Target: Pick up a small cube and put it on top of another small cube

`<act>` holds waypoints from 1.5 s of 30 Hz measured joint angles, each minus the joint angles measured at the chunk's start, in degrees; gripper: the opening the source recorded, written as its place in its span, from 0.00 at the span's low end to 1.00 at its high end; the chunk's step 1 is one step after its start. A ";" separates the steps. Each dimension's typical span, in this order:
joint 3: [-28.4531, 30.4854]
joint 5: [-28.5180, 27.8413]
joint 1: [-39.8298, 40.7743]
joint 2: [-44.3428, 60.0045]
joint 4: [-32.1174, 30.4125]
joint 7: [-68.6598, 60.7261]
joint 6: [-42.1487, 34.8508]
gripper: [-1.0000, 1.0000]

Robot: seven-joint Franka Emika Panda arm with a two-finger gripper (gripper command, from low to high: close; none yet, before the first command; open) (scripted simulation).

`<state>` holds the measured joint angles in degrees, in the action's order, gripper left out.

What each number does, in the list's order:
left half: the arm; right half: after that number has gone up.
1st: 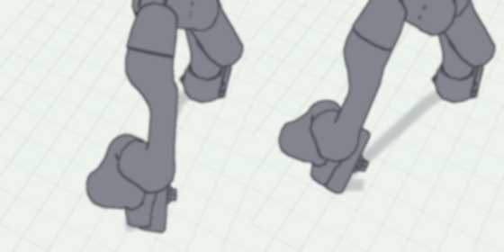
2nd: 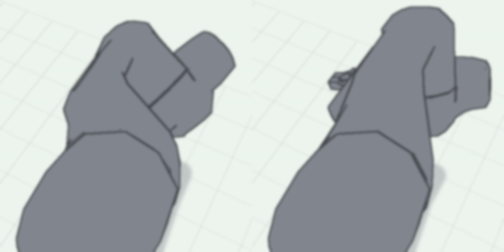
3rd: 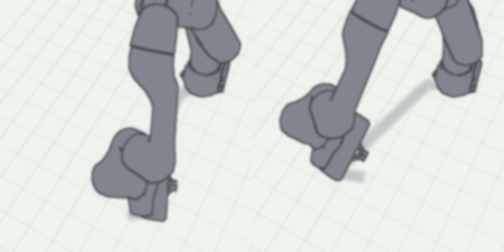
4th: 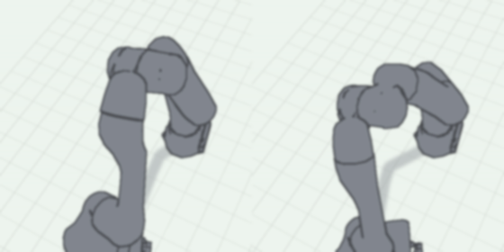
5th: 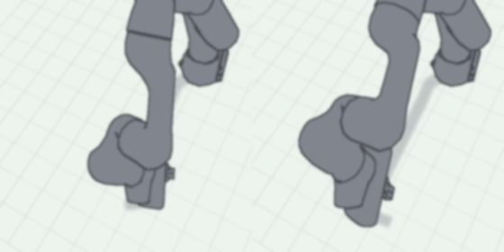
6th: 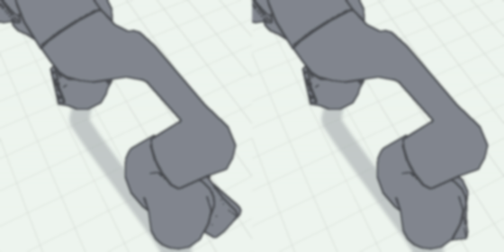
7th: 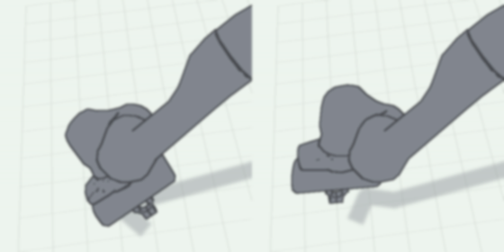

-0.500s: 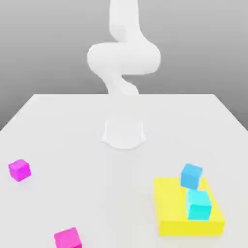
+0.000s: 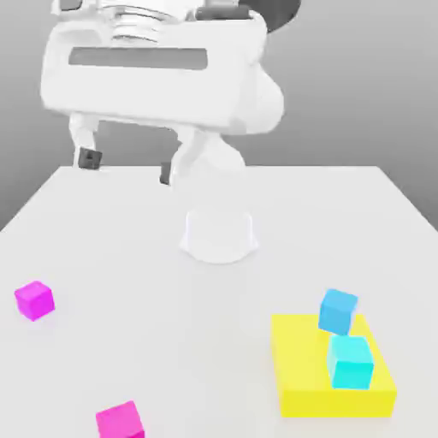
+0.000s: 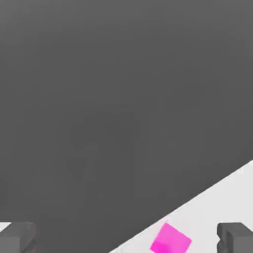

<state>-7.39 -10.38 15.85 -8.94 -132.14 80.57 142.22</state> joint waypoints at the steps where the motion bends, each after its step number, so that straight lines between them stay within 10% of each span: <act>1: 0.12 -0.38 0.41 2.06 -0.03 1.81 0.61 0.50; 18: 3.01 5.17 3.25 35.71 0.79 18.81 15.83 0.50; 19: 3.27 4.94 3.05 37.13 1.06 19.00 16.94 0.00; 25: 3.39 4.82 2.95 37.84 1.21 19.11 17.63 0.00; 45: -12.19 14.94 -15.75 1.12 -18.78 -0.34 0.96 0.00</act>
<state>-19.58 4.56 0.09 -7.82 -150.92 80.23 143.17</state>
